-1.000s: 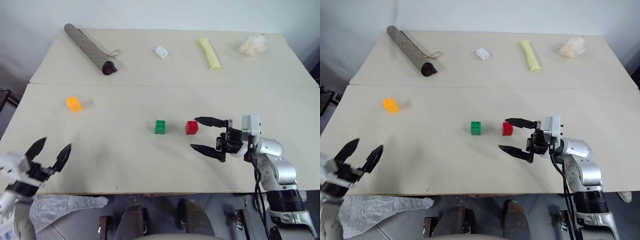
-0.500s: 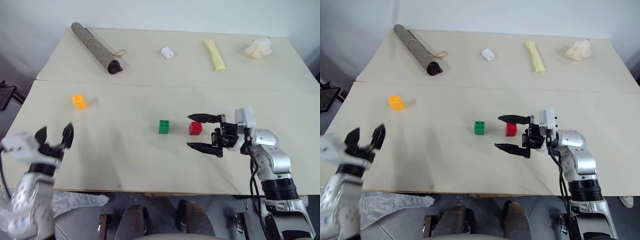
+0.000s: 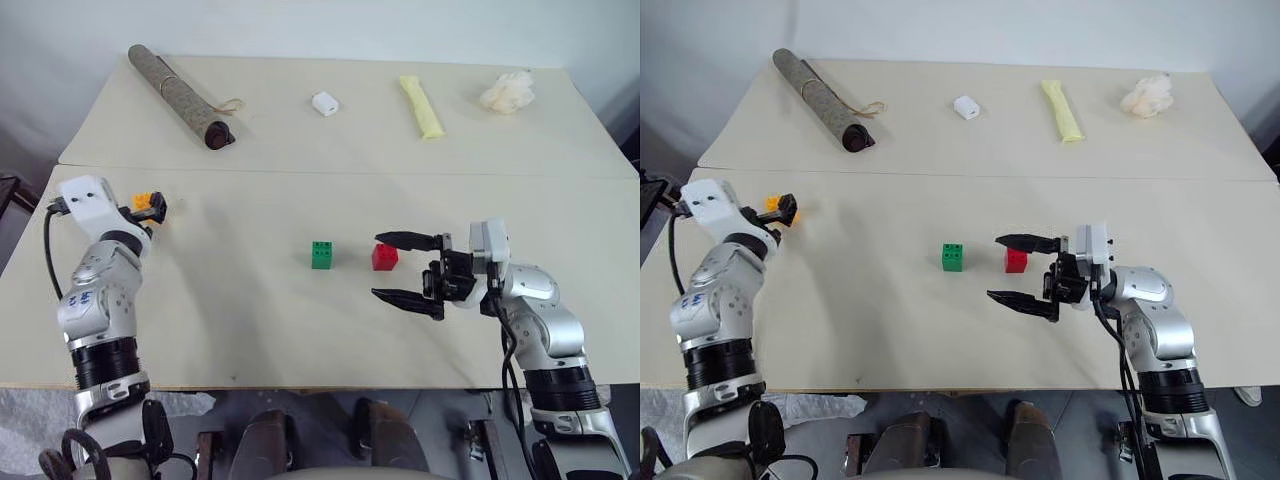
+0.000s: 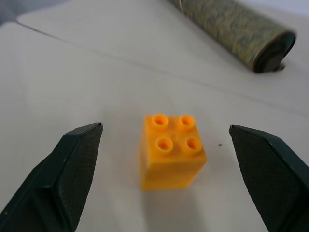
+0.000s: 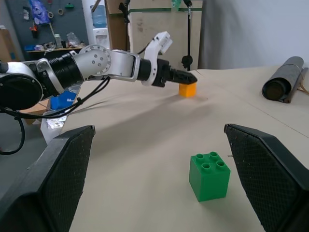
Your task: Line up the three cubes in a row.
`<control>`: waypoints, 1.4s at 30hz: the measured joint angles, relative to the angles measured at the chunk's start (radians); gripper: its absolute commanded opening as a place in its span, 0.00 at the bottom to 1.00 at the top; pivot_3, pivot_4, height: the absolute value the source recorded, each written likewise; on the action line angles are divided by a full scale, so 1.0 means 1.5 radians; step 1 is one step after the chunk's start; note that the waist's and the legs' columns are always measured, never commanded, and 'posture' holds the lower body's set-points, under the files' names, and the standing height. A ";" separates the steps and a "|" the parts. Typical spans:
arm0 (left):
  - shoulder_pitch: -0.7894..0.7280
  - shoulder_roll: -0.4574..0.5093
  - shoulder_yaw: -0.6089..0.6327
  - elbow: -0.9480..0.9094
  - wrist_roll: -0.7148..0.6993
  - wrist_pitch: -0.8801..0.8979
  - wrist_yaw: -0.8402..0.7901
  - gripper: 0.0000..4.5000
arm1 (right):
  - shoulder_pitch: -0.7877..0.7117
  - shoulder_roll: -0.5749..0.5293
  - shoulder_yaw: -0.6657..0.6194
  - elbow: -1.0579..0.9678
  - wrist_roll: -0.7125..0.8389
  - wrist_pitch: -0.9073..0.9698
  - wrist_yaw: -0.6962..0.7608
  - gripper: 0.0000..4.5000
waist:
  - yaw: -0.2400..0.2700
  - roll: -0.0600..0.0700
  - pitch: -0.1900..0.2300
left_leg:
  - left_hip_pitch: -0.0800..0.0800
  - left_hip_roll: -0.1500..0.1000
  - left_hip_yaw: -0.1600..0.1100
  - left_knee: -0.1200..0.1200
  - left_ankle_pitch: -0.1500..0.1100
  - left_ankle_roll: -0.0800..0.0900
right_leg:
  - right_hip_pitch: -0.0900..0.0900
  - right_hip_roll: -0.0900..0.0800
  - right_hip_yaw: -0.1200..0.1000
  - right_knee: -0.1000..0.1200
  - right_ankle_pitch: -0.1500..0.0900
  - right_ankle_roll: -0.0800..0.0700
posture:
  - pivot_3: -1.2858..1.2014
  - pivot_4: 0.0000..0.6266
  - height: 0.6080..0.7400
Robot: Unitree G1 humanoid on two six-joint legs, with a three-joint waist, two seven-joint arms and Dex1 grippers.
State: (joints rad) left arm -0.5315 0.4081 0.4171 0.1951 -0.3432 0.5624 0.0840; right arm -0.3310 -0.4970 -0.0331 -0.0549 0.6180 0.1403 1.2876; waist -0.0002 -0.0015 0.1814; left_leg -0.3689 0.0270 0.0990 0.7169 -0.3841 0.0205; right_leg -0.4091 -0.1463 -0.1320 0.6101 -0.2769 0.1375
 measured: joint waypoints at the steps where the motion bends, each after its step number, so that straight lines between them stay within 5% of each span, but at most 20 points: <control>1: -0.007 0.001 -0.006 0.016 0.007 0.000 -0.002 0.95 | 0.003 0.000 0.000 -0.003 0.000 0.000 -0.003 1.00 | 0.000 0.000 0.000 | 0.000 0.000 0.000 0.000 0.000 0.000 | 0.000 0.000 0.000 0.000 0.000 0.000 | 0.52 0.24 1.00; 11: -0.006 0.002 -0.005 0.040 0.023 -0.059 -0.030 0.33 | 0.045 0.022 0.000 -0.015 0.000 -0.007 -0.033 1.00 | 0.001 0.000 0.000 | 0.000 0.000 0.000 0.000 0.000 0.000 | 0.000 0.000 0.000 0.000 0.000 0.000 | 0.52 0.24 1.00; 16: 0.038 0.038 -0.006 0.037 -0.023 -0.109 -0.218 0.33 | 0.076 0.010 -0.023 -0.016 0.000 -0.011 -0.042 1.00 | -0.001 0.000 0.000 | 0.000 0.000 0.001 0.000 0.000 0.000 | 0.000 0.000 0.000 0.000 0.000 0.000 | 0.52 0.24 1.00; 23: 0.082 0.186 -0.077 0.044 -0.074 -0.297 -0.710 0.33 | 0.125 -0.026 -0.065 -0.045 0.004 -0.005 -0.052 1.00 | 0.001 0.000 0.000 | 0.000 0.001 0.002 0.000 0.000 -0.001 | 0.000 0.000 0.000 0.000 0.000 0.000 | 0.52 0.24 1.00; 29: -0.083 0.195 -0.212 0.292 0.005 -0.474 -0.979 0.33 | 0.161 -0.037 -0.092 -0.080 0.012 0.000 -0.070 1.00 | 0.006 0.000 0.000 | 0.000 0.000 0.002 0.000 0.000 -0.001 | 0.000 0.001 0.000 0.000 0.000 0.000 | 0.52 0.24 1.00; 35: -0.241 0.127 -0.301 0.559 0.113 -0.638 -1.056 0.33 | 0.182 -0.037 -0.100 -0.111 0.014 0.008 -0.092 1.00 | -0.001 0.000 0.000 | -0.001 0.000 0.003 -0.001 0.000 0.000 | -0.001 0.001 0.000 0.000 0.000 0.000 | 0.52 0.24 1.00; 42: -0.312 0.112 -0.309 0.680 0.162 -0.705 -1.056 0.33 | 0.232 -0.037 -0.114 -0.148 0.019 0.008 -0.116 1.00 | -0.001 0.000 0.000 | 0.000 0.001 0.004 0.000 0.000 0.000 | -0.002 0.001 0.001 0.000 0.000 0.000 | 0.52 0.24 1.00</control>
State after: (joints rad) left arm -1.0002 0.5767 -0.0463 1.2157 -0.1008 -0.4945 -1.4996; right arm 0.0168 -0.5531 -0.2041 -0.2776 0.6472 0.1523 1.1143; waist -0.0018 -0.0016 0.1816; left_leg -0.3694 0.0279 0.1043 0.7170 -0.3843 0.0204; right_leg -0.4116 -0.1453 -0.1312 0.6106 -0.2769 0.1377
